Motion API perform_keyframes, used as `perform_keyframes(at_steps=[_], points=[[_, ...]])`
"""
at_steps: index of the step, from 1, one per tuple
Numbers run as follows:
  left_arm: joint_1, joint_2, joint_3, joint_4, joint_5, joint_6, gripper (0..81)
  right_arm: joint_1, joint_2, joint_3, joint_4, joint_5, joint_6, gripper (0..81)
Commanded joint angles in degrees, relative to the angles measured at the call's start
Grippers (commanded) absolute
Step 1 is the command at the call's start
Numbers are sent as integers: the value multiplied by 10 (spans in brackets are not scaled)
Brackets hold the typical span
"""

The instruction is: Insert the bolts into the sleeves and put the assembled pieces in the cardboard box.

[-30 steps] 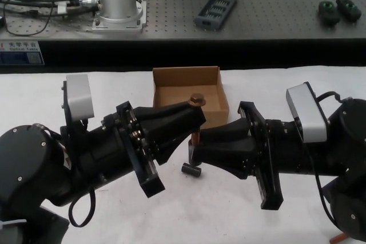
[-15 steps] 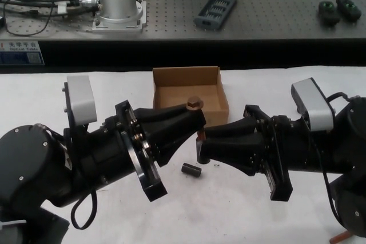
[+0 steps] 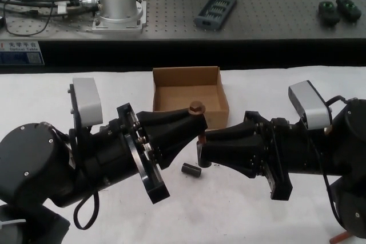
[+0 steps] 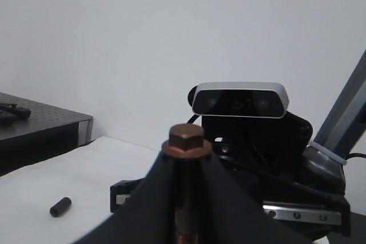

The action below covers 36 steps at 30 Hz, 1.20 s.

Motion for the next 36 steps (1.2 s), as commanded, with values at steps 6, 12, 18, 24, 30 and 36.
perform_keyframes(at_steps=[6,12,18,24,30,36], points=[[0,2,-7,107,20,20,6,-10,-4,-8,-31,39,27,66],[0,2,-11,124,20,30,6,-10,-4,-8,-31,39,27,66],[0,2,-11,122,20,30,6,-10,-4,-8,-31,39,27,66],[0,2,-11,122,20,30,6,-10,-4,-8,-31,39,27,66],[0,2,-13,121,20,16,6,-10,-4,-8,-31,39,27,66],[0,2,-13,121,13,15,30,-10,-4,-8,-31,39,27,66]])
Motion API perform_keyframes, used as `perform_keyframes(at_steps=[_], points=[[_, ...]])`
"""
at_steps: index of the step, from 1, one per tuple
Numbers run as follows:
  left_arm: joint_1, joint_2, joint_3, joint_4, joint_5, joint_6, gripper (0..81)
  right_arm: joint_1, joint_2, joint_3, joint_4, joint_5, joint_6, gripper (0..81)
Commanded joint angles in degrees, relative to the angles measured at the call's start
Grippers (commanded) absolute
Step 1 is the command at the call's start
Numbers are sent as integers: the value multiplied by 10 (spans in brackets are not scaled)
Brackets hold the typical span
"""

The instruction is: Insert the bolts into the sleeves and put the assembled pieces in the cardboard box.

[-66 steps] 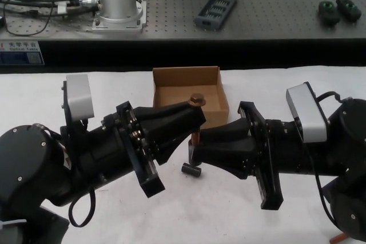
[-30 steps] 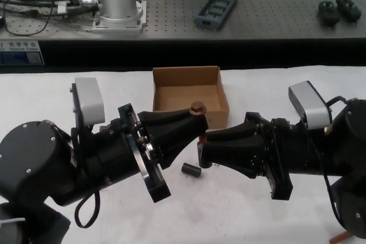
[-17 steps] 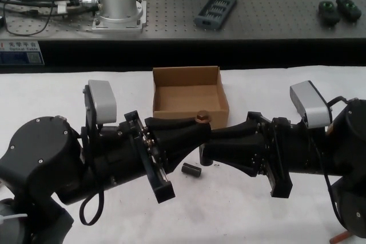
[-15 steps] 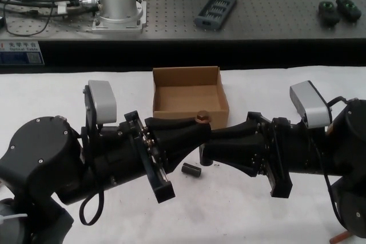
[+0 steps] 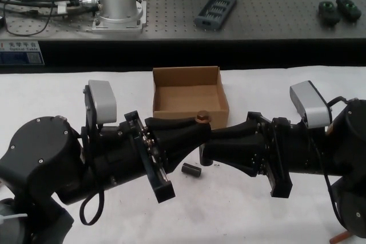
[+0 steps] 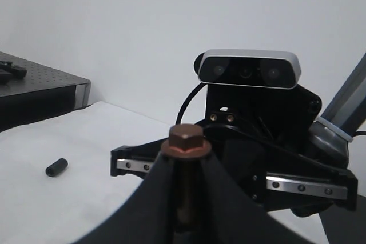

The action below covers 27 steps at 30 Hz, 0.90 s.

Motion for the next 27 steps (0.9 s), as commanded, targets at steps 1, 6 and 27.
perform_keyframes(at_steps=[1,6,27], points=[[1,6,2,31,-1,4,69,-4,-7,-9,-35,33,21,66],[1,6,0,31,-1,-10,378,-4,-7,-9,-35,33,21,66],[27,-17,2,-151,73,-155,373,-7,-7,-9,-18,24,21,66]])
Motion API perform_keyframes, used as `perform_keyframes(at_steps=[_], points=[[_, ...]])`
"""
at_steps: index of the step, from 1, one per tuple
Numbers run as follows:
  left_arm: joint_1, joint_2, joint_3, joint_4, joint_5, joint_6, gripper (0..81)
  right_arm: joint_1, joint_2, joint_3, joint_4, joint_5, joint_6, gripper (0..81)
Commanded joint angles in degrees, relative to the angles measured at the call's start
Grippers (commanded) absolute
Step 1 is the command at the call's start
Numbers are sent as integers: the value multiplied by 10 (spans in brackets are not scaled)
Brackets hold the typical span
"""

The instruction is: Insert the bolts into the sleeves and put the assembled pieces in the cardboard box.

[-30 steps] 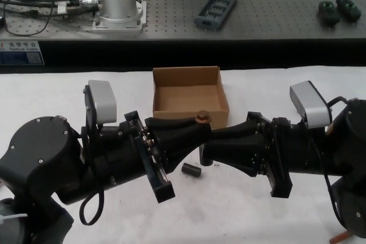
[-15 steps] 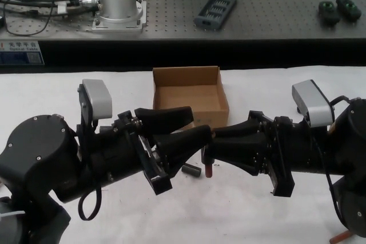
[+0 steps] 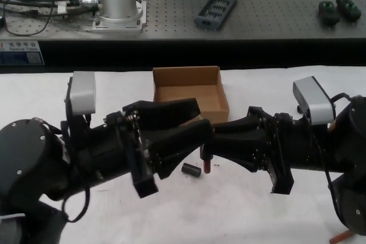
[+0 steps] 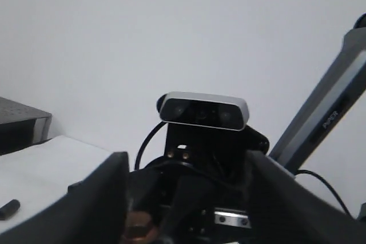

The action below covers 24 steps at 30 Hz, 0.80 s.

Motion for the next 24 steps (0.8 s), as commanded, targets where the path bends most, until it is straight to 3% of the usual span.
perform_keyframes(at_steps=[1,6,7,13,18,21,24], points=[[30,-30,-1,-28,65,-61,328,-6,-7,-4,-9,22,16,66],[75,-69,8,-28,161,-94,22,-6,-9,-4,-26,22,15,66],[81,-75,16,-28,163,-86,4,-6,-12,-4,-26,22,15,66],[87,-113,92,-28,100,0,7,-3,-58,-3,10,32,20,66],[87,-135,135,-19,-23,0,7,13,-126,-3,120,84,4,66],[87,-155,154,48,-97,44,7,27,-174,-3,250,140,-59,66],[87,-188,162,129,-157,97,7,46,-233,-5,409,251,-143,66]])
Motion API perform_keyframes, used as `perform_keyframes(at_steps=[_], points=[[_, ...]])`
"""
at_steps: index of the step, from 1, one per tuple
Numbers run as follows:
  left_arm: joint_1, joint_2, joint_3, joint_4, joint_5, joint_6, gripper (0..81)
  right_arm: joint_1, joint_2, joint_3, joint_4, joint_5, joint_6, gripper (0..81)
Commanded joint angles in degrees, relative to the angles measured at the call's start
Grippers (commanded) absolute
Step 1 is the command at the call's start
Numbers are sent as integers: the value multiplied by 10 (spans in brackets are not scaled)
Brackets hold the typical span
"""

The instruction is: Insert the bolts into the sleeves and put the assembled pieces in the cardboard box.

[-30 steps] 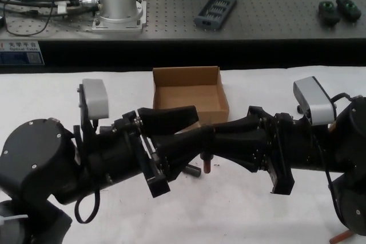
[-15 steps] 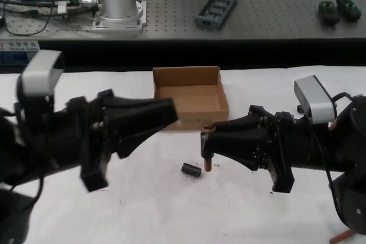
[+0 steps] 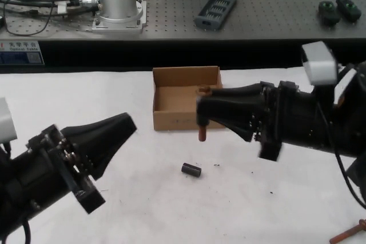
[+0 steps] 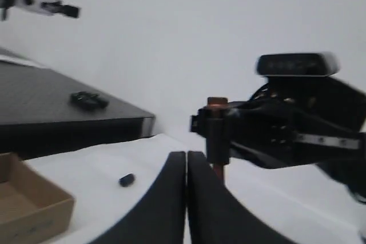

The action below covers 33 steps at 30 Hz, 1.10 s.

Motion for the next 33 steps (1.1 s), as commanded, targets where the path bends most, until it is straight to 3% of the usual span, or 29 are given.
perform_keyframes(at_steps=[1,4,9,12,17,28,33], points=[[1,-48,12,128,-114,74,7,16,-64,-9,166,121,-83,66],[1,-96,12,239,-184,108,7,28,-111,-38,308,239,-109,66],[1,-167,-33,515,-303,176,7,27,-113,-135,509,277,-109,66],[1,-176,-66,642,-303,176,7,27,-89,-210,615,317,-126,66],[1,-176,-64,648,-257,175,7,25,-17,-345,726,323,-143,66],[1,-176,-64,649,-265,174,7,5,206,-626,872,325,-145,66],[1,-176,-64,655,-302,174,7,-13,299,-709,884,354,-143,66]])
